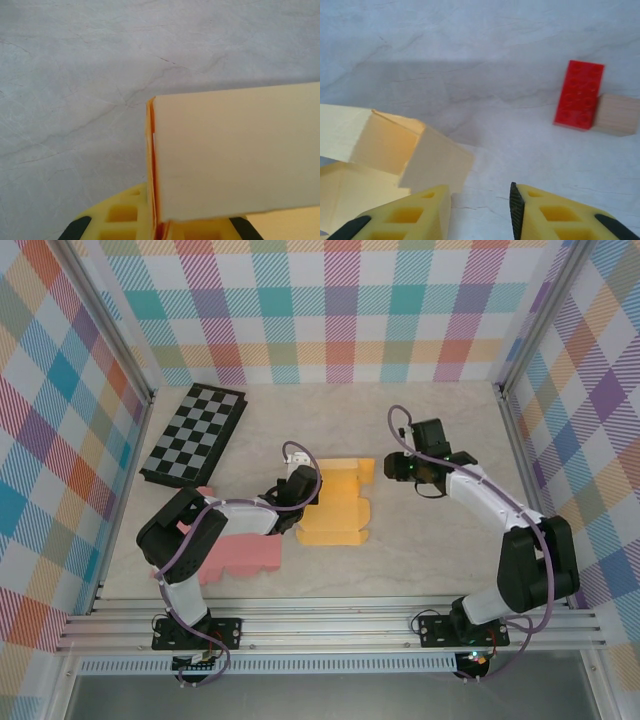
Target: Fold the paper box
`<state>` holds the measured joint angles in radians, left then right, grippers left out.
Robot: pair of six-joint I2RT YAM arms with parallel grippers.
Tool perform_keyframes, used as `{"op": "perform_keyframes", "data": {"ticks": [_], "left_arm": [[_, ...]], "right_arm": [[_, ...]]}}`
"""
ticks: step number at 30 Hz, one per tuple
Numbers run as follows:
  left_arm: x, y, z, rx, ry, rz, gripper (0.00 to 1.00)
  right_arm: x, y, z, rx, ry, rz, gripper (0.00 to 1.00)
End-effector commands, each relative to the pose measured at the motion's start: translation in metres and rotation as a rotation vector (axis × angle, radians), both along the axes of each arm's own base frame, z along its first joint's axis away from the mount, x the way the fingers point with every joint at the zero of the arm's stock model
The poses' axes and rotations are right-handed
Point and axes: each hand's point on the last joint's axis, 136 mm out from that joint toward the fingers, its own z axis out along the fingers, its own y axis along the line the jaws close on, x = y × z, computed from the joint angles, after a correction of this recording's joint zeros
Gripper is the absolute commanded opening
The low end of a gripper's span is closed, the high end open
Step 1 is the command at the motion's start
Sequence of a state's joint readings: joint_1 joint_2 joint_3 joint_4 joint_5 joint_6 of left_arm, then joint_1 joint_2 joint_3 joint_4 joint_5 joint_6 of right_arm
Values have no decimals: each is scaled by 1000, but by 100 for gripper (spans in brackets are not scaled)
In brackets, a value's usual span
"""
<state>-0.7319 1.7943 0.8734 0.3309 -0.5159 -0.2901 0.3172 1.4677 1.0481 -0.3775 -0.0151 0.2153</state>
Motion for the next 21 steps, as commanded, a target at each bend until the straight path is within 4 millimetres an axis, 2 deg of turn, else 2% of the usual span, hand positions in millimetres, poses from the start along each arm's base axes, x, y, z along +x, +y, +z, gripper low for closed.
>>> {"op": "perform_keyframes", "data": {"ticks": [1,5,9,13,18,21], "left_arm": [[-15,2,-17,65,63,-47,0],[-16,2,-12,73,46,-67,0],[-18,3,-8,71,32,-78,0],[-21,5,-7,69,29,-81,0],[-23,5,-7,66,29,-90,0],[-23,3,-5,57,29,-99,0]], "right_arm": [[2,-2,29,-79,-84,125,39],[-1,13,31,-195,-177,435,41],[-23,35,24,-223,-317,776,43],[-24,36,19,-245,-395,886,43],[-13,25,-16,-328,-328,940,44],[-20,36,-23,-258,-362,1021,47]]}}
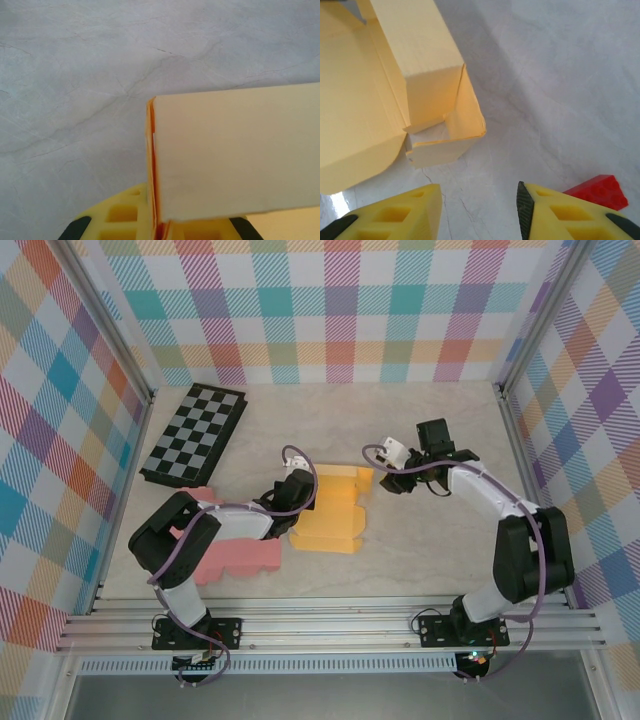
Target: Fold the paper box
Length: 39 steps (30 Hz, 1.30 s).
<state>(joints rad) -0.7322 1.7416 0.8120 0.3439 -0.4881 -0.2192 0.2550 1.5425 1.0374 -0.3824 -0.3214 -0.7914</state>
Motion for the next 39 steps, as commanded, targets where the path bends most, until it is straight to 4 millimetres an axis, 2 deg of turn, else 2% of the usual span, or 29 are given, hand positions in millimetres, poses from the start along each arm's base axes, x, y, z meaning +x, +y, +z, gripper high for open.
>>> {"op": "perform_keyframes", "data": {"ticks": [1,5,10,15,30,39], "left_arm": [[-11,-3,-6,13,28,-40,0],[-12,-6,-4,3,26,-55,0],[-12,-9,-3,-5,23,-72,0],[-13,-13,-1,-20,17,-98,0],[-9,-11,-5,2,22,-74,0],[-7,-5,-6,7,25,-31,0]], "right_arm": [[-7,16,-2,50,-58,175,47],[3,15,-13,22,-55,181,47],[-5,26,-18,77,1,251,52],[-2,31,-22,94,20,256,52],[-15,43,-21,120,41,299,49],[-14,48,-20,116,30,269,49]]}}
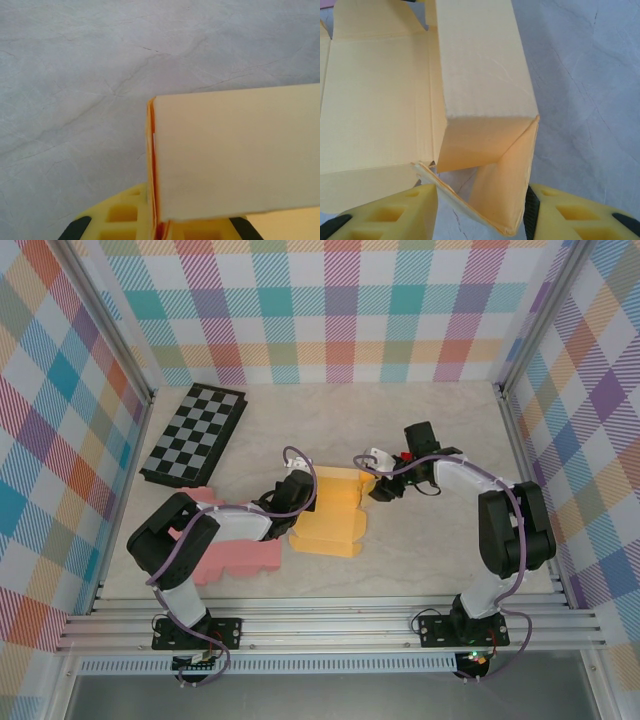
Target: Fold the paper box
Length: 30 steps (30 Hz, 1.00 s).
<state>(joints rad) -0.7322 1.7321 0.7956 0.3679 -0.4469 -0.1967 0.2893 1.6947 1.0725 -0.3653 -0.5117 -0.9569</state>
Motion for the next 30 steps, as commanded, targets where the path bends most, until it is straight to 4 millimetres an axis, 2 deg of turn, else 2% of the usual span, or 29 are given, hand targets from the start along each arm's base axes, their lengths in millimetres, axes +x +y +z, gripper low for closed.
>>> {"op": "perform_keyframes", "data": {"ticks": [1,15,22,25,30], "left_arm": [[-4,0,-7,17,25,17,0],[-2,3,-7,7,33,58,0],[-2,3,-8,-5,37,68,0],[-1,1,-7,-13,39,63,0],[-1,-1,-5,-22,39,56,0]], "right_arm": [[-3,7,9,41,-5,6,49],[-14,16,10,84,19,-17,48],[-18,28,13,98,6,-10,47],[-15,34,10,78,-17,-20,47],[7,35,11,67,-81,-129,45]]}}
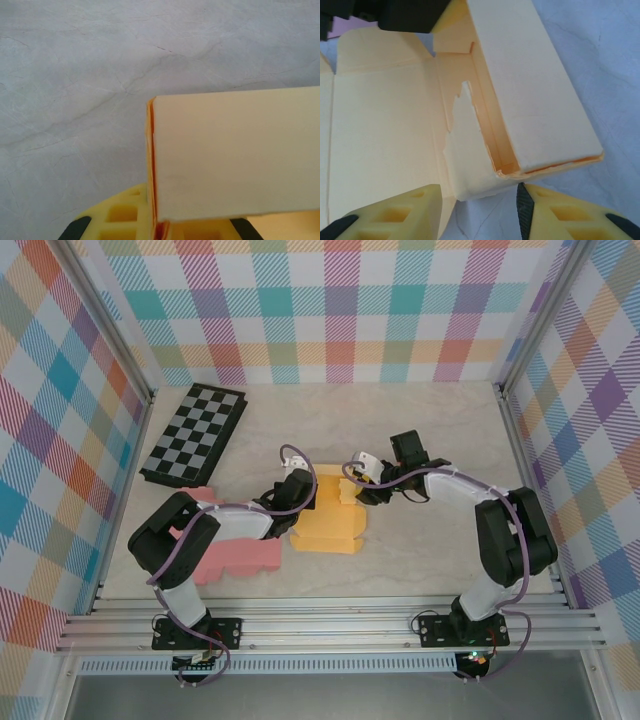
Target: Fold the paper box
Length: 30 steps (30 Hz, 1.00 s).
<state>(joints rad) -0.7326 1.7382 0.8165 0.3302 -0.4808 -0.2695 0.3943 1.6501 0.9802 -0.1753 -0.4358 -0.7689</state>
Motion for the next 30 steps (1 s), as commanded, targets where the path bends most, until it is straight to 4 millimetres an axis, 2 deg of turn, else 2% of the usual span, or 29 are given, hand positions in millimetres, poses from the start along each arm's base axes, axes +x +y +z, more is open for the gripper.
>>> {"op": "perform_keyframes", "data": {"ticks": [1,8,20,25,30], "left_arm": [[-4,-6,-5,6,27,-12,0],[-5,-7,-6,-4,33,-20,0],[-6,-10,0,-42,39,-14,0],[-7,-6,1,-64,61,29,0],[-8,2,1,-66,92,103,0]], "right_arm": [[17,5,10,33,-56,-82,45],[45,2,8,41,-62,-253,46],[53,13,9,39,-75,-312,46],[64,3,1,-35,-127,-427,43],[82,-21,0,-138,-157,-700,40]]}}
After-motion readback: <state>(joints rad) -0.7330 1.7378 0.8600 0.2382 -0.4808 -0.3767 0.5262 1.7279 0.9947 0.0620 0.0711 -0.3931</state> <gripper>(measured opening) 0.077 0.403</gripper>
